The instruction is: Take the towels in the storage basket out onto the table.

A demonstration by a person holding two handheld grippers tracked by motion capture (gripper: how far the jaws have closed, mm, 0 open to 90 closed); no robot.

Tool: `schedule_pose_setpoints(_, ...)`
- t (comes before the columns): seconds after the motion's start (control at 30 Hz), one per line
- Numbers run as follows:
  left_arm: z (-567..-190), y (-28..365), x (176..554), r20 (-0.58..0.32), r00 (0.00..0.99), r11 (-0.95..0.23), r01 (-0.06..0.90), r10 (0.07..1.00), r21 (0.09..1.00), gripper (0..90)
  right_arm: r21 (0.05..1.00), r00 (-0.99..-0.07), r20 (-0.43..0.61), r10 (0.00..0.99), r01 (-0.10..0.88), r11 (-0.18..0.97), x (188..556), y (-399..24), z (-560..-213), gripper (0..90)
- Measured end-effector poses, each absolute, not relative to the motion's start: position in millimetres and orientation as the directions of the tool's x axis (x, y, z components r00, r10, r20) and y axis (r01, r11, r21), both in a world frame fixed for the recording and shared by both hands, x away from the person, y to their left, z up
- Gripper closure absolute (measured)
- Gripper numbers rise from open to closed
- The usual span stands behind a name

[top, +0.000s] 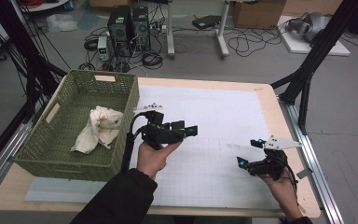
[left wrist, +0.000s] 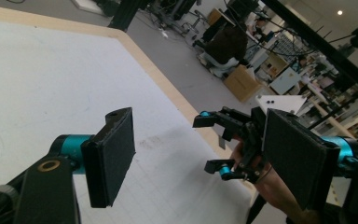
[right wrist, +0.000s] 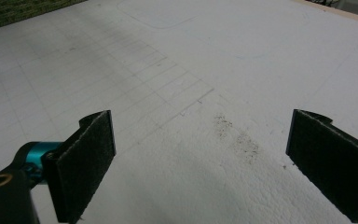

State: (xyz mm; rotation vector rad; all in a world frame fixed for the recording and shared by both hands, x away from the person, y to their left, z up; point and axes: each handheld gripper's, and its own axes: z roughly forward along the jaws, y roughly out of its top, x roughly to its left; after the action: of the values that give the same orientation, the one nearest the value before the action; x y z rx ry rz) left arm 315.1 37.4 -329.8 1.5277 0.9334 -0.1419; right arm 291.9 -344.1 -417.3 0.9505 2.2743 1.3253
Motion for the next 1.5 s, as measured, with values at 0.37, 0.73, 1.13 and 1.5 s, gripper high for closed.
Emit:
schedule_pose_setpoints(0.37,-308,51,314,-0.583,0.651,0.140,0.600,0.486,0.787,26.8,0.865,-0.719,0.035,0.694,0.369,0.339,293,-344,-417,7.1)
schedule_pose_setpoints(0.73,-290,64,317,-0.600,0.639,0.149,0.615,0.481,0.774,26.9,0.866,-0.718,0.035,0.695,0.369,0.338,292,-344,-417,7.1)
schedule_pose_setpoints(1.13,-270,95,325,-0.647,0.603,0.170,0.657,0.466,0.735,26.5,0.865,-0.717,0.036,0.696,0.371,0.338,293,-344,-417,7.1)
schedule_pose_setpoints(1.5,-270,123,338,-0.683,0.566,0.189,0.690,0.462,0.699,26.5,0.866,-0.719,0.032,0.694,0.367,0.340,293,-344,-417,7.1)
